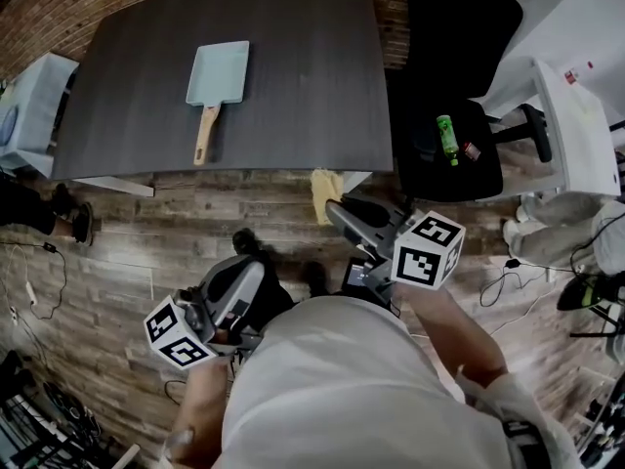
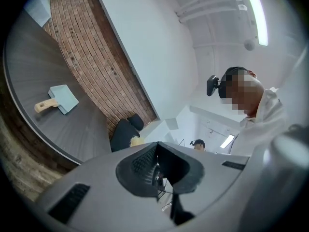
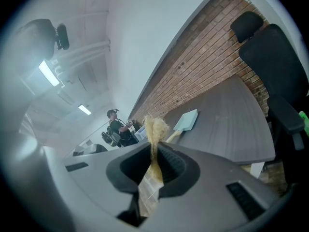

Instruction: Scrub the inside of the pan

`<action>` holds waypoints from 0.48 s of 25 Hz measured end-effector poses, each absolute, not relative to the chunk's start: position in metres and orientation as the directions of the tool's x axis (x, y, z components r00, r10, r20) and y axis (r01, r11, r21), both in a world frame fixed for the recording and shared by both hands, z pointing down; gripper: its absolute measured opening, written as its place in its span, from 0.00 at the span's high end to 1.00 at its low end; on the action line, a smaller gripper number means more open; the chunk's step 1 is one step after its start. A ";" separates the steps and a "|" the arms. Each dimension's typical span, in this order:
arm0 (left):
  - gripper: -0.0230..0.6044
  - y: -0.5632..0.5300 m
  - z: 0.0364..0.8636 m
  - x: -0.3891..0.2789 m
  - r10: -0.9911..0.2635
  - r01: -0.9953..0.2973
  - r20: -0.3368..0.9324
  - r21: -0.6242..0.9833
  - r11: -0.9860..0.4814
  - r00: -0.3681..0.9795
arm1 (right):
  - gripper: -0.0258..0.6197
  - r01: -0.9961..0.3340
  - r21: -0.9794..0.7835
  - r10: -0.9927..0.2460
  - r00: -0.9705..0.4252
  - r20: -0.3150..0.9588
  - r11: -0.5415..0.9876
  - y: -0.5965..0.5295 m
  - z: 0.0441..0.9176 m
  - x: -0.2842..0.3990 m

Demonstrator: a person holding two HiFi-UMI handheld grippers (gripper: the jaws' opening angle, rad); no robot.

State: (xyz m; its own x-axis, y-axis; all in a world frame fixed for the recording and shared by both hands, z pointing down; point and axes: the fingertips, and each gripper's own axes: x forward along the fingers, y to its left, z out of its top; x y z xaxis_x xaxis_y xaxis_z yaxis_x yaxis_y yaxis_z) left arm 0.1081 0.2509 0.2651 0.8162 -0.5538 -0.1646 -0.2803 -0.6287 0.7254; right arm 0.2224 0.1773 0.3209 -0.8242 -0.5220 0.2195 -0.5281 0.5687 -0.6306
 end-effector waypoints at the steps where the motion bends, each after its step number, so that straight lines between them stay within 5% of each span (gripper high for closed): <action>1: 0.95 0.246 0.266 0.107 -0.542 -0.273 -0.164 0.724 -0.634 0.824 | 0.89 -0.539 -0.629 -0.535 -0.815 0.223 0.560 0.173 0.322 0.223; 12: 0.95 0.167 0.276 0.046 -0.517 -0.244 -0.148 0.751 -0.613 0.843 | 0.89 -0.636 -0.603 -0.597 -0.742 0.306 0.481 0.115 0.332 0.185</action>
